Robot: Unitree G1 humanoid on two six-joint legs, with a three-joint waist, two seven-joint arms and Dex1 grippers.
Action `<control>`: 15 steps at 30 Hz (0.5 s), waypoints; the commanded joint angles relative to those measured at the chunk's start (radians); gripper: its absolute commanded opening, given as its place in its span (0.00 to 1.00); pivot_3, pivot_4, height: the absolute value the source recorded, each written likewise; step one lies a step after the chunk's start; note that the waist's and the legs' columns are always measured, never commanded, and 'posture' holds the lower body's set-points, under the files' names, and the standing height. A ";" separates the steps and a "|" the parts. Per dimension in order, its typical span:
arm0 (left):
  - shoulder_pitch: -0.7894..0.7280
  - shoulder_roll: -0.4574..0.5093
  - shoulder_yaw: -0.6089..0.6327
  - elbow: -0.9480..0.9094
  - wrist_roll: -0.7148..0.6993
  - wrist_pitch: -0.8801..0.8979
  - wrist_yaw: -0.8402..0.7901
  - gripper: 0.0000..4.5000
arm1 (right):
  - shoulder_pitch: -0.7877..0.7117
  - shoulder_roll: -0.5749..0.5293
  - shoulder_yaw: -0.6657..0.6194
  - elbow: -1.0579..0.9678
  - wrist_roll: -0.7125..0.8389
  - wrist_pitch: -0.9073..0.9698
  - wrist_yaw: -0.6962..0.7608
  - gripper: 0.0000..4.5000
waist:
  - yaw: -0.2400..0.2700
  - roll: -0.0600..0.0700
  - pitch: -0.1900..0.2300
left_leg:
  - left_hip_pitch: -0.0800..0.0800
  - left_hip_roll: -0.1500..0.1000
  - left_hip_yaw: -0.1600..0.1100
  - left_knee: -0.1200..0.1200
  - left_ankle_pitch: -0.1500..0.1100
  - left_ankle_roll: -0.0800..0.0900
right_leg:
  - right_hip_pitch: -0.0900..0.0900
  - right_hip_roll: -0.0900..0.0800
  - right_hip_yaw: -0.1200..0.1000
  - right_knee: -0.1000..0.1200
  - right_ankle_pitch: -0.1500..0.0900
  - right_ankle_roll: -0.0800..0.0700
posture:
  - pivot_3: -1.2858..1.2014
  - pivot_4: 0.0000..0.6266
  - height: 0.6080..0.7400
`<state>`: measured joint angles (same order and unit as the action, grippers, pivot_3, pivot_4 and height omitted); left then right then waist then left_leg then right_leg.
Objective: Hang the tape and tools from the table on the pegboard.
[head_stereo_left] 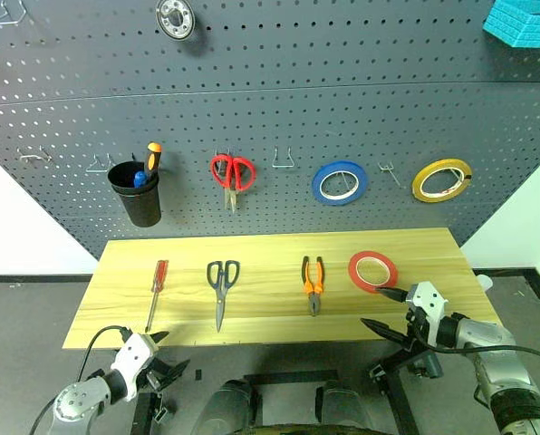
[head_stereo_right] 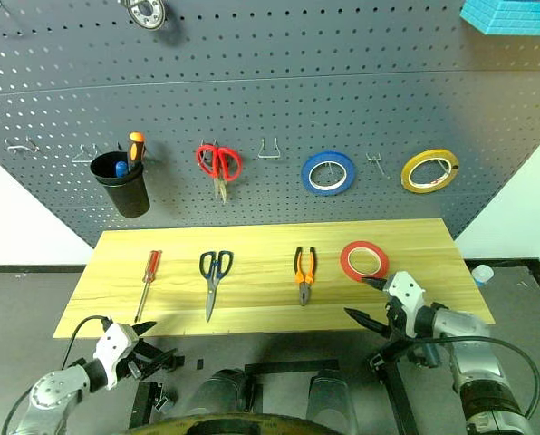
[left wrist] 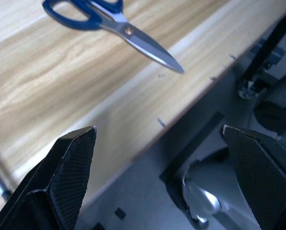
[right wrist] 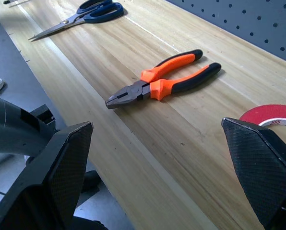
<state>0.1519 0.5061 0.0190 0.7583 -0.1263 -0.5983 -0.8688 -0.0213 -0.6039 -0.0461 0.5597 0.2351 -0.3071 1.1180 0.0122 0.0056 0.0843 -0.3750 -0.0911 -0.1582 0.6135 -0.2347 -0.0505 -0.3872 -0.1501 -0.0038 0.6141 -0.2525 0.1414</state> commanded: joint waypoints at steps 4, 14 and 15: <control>-0.037 -0.007 -0.002 0.045 0.015 -0.060 -0.007 0.98 | -0.003 0.009 -0.011 0.002 0.005 -0.027 -0.006 1.00 | -0.002 0.000 0.000 | 0.000 0.000 0.000 0.000 0.000 0.000 | 0.000 0.000 0.000 0.000 0.000 0.000 | 0.50 0.08 1.00; -0.056 -0.015 -0.007 0.039 0.012 -0.063 -0.030 0.98 | 0.024 0.010 -0.006 -0.106 0.012 0.037 -0.034 1.00 | -0.001 0.000 0.000 | 0.000 0.000 0.000 0.000 0.000 0.000 | 0.000 0.000 0.000 0.000 0.000 0.000 | 0.50 0.08 1.00; -0.052 -0.014 -0.007 0.023 0.009 -0.056 -0.033 0.98 | 0.026 0.010 -0.007 -0.113 0.012 0.043 -0.035 1.00 | -0.001 0.000 0.000 | 0.000 0.000 0.000 0.000 0.000 0.000 | 0.000 0.000 0.000 0.000 0.000 0.000 | 0.50 0.08 1.00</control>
<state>0.1027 0.4893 0.0128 0.8211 -0.1054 -0.6553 -0.8933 0.0045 -0.5957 -0.0460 0.4897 0.2359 -0.2688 1.0866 0.0112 0.0055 0.0843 -0.3749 -0.0911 -0.1582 0.6134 -0.2347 -0.0505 -0.3873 -0.1499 -0.0038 0.6143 -0.2524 0.1416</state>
